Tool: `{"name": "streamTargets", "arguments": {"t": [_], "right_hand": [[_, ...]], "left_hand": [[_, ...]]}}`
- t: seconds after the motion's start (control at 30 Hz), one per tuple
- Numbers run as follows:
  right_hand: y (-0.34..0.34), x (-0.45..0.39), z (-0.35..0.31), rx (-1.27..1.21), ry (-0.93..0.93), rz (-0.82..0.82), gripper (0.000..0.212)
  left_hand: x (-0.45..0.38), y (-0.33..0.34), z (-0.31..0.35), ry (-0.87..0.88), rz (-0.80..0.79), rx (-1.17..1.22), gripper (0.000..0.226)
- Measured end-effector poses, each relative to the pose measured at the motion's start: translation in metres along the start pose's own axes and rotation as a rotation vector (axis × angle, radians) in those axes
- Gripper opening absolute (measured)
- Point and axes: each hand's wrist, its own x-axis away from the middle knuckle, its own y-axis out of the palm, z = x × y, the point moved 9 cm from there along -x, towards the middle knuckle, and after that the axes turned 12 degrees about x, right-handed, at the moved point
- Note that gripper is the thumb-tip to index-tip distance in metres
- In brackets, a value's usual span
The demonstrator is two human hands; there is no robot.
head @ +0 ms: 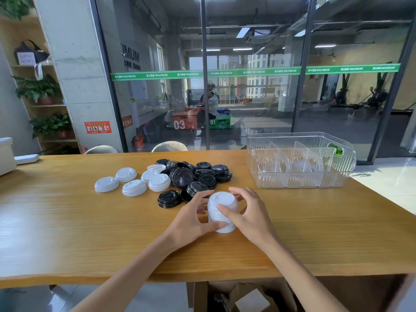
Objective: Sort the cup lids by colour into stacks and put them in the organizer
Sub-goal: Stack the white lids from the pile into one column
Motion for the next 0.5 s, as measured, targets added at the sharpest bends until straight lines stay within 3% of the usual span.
{"name": "streamTargets", "arguments": {"t": [0.33, 0.5], "right_hand": [[0.006, 0.005, -0.001, 0.035, 0.080, 0.075, 0.059], [0.019, 0.005, 0.016, -0.167, 0.148, -0.172, 0.083]], "left_hand": [[-0.001, 0.000, 0.000, 0.008, 0.003, -0.012, 0.093], [-0.002, -0.001, 0.000, 0.006, -0.003, 0.002, 0.094]]}}
